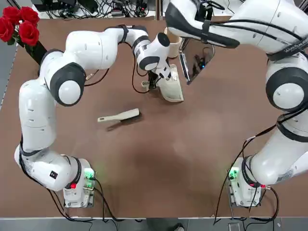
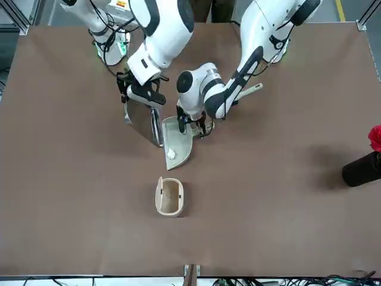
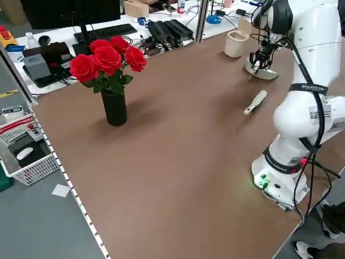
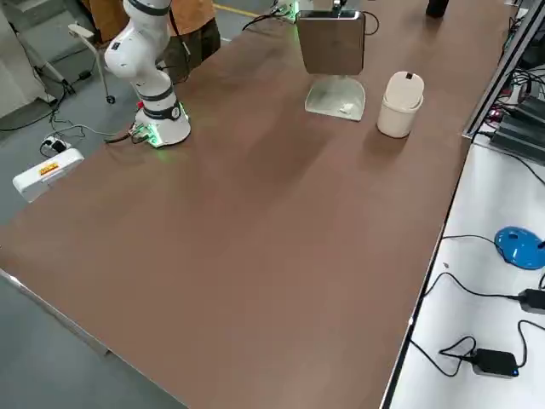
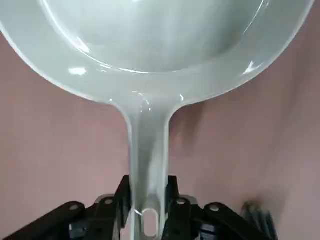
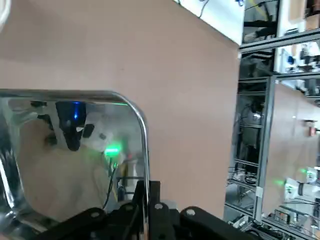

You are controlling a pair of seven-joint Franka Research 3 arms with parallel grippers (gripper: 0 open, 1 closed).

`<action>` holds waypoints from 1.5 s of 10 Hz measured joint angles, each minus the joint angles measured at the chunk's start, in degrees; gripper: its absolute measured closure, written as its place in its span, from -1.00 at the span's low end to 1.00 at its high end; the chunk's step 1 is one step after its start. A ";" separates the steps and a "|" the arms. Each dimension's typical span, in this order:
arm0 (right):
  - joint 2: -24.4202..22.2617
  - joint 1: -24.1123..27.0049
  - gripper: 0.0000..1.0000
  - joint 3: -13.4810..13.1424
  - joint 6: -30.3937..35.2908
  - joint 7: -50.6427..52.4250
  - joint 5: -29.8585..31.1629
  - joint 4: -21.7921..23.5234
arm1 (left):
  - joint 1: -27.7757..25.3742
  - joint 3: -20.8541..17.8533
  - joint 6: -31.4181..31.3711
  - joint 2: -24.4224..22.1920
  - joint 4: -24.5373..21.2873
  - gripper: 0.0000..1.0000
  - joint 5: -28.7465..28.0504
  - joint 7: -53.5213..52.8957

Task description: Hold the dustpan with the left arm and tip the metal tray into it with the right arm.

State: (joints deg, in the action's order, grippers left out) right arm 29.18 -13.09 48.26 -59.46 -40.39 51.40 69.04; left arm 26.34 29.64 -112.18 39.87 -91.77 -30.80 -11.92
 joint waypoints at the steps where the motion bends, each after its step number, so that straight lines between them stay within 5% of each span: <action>1: -0.65 1.30 0.90 0.00 -1.28 1.67 -1.76 -0.30 | -0.08 0.05 1.06 -1.20 -0.72 0.36 0.00 0.28; 3: -2.06 5.02 0.90 -0.71 -4.39 4.85 -6.47 -0.49 | -0.75 0.28 1.61 -4.84 -3.57 0.36 0.12 1.15; 4: -3.09 6.38 0.90 -3.17 -6.95 6.47 -10.53 -0.60 | -1.24 0.36 1.70 -7.08 -5.07 0.36 0.72 1.35; 8: -11.30 6.85 0.90 -24.86 -16.88 16.10 -32.32 1.48 | -8.19 4.44 2.09 -16.51 -12.76 0.36 2.87 1.39; 15: -22.76 6.45 0.90 -54.77 -34.02 40.17 -54.94 25.01 | -39.92 23.87 4.73 -24.05 -15.08 0.36 2.94 -6.60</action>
State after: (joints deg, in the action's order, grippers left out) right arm 6.41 -6.65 -6.51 -93.48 -0.22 -3.55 94.05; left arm -13.57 53.52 -107.46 15.81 -106.85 -27.86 -18.52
